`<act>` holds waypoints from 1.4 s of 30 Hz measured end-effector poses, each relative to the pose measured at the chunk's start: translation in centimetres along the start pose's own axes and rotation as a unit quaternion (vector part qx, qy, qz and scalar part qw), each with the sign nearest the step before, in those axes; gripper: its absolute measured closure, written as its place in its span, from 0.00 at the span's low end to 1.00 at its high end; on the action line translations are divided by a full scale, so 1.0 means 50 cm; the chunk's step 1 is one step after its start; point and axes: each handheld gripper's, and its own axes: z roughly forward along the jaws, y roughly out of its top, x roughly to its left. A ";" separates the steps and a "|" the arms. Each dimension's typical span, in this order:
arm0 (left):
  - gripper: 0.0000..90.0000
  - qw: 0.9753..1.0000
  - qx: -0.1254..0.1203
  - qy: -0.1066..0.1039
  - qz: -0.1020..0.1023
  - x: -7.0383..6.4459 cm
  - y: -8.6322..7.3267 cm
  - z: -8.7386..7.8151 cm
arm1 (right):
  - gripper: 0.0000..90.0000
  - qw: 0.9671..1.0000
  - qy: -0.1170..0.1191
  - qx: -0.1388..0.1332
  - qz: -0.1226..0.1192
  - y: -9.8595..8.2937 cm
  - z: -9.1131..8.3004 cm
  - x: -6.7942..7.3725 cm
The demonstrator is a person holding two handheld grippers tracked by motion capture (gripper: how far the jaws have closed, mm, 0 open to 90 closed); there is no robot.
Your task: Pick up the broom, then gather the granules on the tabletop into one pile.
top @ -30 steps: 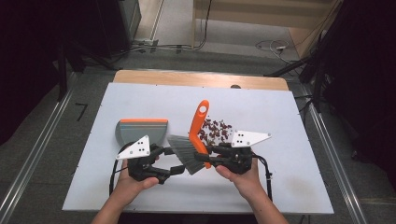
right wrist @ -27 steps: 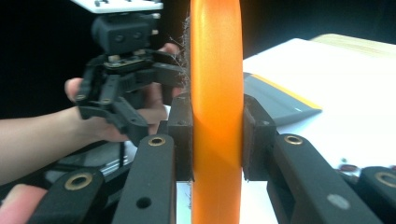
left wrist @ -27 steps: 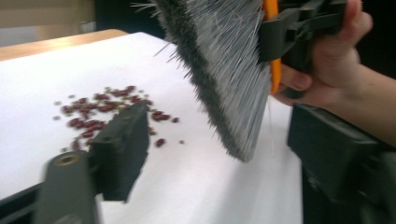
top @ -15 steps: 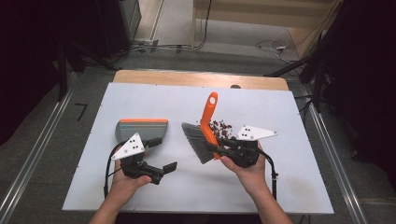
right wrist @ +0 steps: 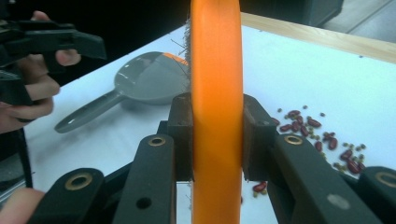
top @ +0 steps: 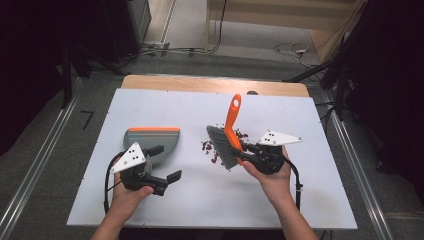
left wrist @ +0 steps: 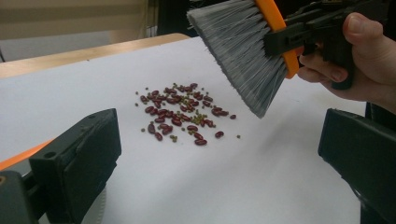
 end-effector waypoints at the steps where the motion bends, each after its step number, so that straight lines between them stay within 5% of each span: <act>1: 0.00 1.000 -0.001 0.001 -0.001 0.001 0.000 -0.002 | 0.77 1.000 0.000 0.000 0.000 0.000 0.000 0.000; 9: 0.00 1.000 -0.004 0.016 -0.009 0.014 -0.006 -0.022 | 0.77 0.999 -0.030 0.012 0.019 0.005 -0.017 -0.028; 16: 0.00 0.999 0.006 0.040 0.008 0.020 -0.014 -0.030 | 0.76 0.998 -0.060 0.021 0.019 0.008 -0.027 -0.044; 26: 0.00 0.998 0.013 0.056 0.004 0.031 -0.025 -0.040 | 0.77 0.994 -0.098 0.054 0.011 0.024 -0.026 -0.072; 33: 0.00 0.998 0.005 0.068 0.002 0.038 -0.026 -0.052 | 0.77 0.989 -0.126 0.078 0.003 0.050 -0.011 -0.100; 42: 0.00 0.997 0.002 0.078 0.003 0.043 -0.026 -0.064 | 0.76 0.979 -0.169 0.117 0.007 0.063 0.012 -0.155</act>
